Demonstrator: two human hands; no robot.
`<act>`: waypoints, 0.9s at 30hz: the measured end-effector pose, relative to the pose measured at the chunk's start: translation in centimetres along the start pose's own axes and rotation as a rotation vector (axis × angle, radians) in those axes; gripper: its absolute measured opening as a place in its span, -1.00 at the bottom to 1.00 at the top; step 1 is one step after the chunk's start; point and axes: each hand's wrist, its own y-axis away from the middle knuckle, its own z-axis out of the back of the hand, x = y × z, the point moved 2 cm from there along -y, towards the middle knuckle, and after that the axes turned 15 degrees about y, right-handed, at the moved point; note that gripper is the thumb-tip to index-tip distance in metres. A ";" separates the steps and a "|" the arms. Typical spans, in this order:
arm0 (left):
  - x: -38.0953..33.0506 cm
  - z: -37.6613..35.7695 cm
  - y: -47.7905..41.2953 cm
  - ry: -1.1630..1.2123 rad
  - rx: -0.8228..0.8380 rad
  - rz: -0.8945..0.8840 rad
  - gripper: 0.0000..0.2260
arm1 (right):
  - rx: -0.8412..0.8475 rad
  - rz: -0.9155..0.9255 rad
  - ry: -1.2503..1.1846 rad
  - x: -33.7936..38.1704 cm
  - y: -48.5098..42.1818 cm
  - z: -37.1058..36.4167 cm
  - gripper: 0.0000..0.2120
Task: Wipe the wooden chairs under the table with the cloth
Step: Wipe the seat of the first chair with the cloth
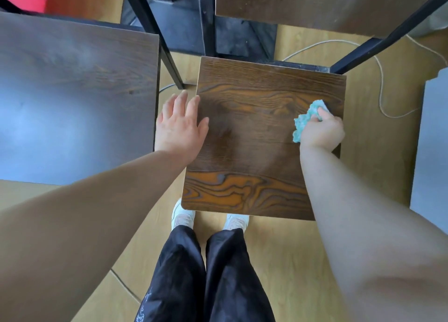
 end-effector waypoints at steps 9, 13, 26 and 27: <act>3.6 1.6 -1.3 0.036 -0.049 0.068 -0.51 | -0.024 0.184 0.142 9.5 0.5 -3.2 -0.68; 5.1 2.0 -1.5 0.045 -0.056 0.102 -0.50 | -0.019 0.284 0.199 12.3 1.6 -4.8 -0.69; 7.4 3.6 -1.1 0.094 -0.074 0.111 -0.51 | 0.160 0.684 0.225 18.4 8.9 -9.2 -0.73; 7.4 3.6 -1.1 0.087 -0.072 0.108 -0.51 | 0.191 0.699 0.226 18.5 9.0 -9.2 -0.73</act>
